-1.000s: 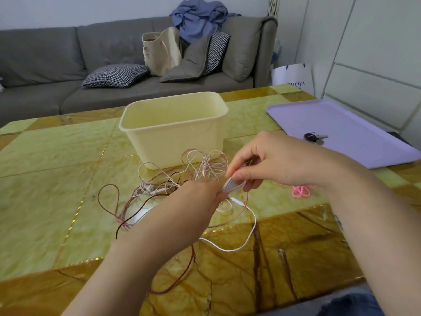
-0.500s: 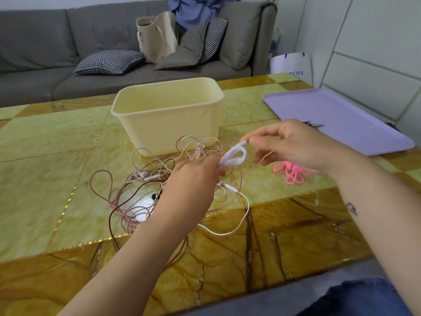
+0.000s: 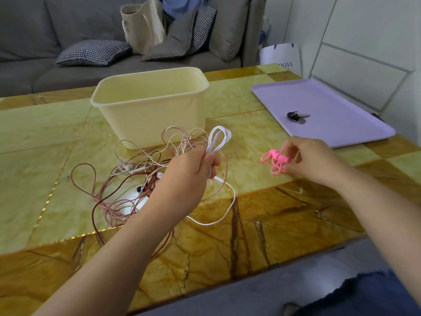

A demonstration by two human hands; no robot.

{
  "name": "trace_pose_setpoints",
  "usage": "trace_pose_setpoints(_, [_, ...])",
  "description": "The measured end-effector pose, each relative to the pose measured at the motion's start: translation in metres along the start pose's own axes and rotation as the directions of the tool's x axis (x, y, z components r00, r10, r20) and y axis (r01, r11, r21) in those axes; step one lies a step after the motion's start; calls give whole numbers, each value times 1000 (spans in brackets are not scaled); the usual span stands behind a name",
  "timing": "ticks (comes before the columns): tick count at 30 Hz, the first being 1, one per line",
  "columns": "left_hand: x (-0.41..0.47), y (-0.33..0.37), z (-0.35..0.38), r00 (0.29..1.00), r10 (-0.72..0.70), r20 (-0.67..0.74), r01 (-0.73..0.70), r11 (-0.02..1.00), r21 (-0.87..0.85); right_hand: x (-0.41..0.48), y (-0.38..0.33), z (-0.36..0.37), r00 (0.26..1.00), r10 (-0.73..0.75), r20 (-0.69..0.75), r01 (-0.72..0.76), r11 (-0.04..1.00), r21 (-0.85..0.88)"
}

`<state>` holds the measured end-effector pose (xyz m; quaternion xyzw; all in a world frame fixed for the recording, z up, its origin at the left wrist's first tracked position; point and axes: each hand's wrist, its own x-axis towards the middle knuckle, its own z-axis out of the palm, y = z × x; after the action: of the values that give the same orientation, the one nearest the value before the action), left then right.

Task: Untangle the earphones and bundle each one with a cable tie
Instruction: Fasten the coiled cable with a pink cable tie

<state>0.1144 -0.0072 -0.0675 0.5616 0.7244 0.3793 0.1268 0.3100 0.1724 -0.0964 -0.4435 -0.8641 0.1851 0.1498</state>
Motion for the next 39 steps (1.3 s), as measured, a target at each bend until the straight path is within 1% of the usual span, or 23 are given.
trace_pose_setpoints(5, [0,0,-2,1000,-5,-4,5,1000,-21,2,-1,10,997,-11,-70,9,1000,-24])
trace_pose_setpoints(10, [-1,1,-2,1000,5,11,-5,1000,-24,3,-8,10,997,6,-75,-10,998,-57])
trace_pose_setpoints(19, [-1,1,-4,1000,4,19,-3,999,-33,-2,-17,5,998,-30,57,36,995,-98])
trace_pose_setpoints(22, [-2,1,-5,1000,8,22,-7,1000,-28,-4,-19,4,999,-37,38,40,997,-66])
trace_pose_setpoints(26, [-1,0,-5,1000,-5,22,5,1000,-28,-8,-19,3,999,-7,39,3,995,99])
trace_pose_setpoints(28, [-1,0,-5,1000,-4,20,4,1000,-27,-9,-18,4,1000,-9,14,7,992,127])
trace_pose_setpoints(31, [-1,0,-5,1000,-4,21,5,1000,-30,-8,-17,6,998,8,-55,-3,996,93])
trace_pose_setpoints(39, [0,0,-6,1000,-9,18,9,999,-37,-3,-14,14,986,25,-163,-14,998,69])
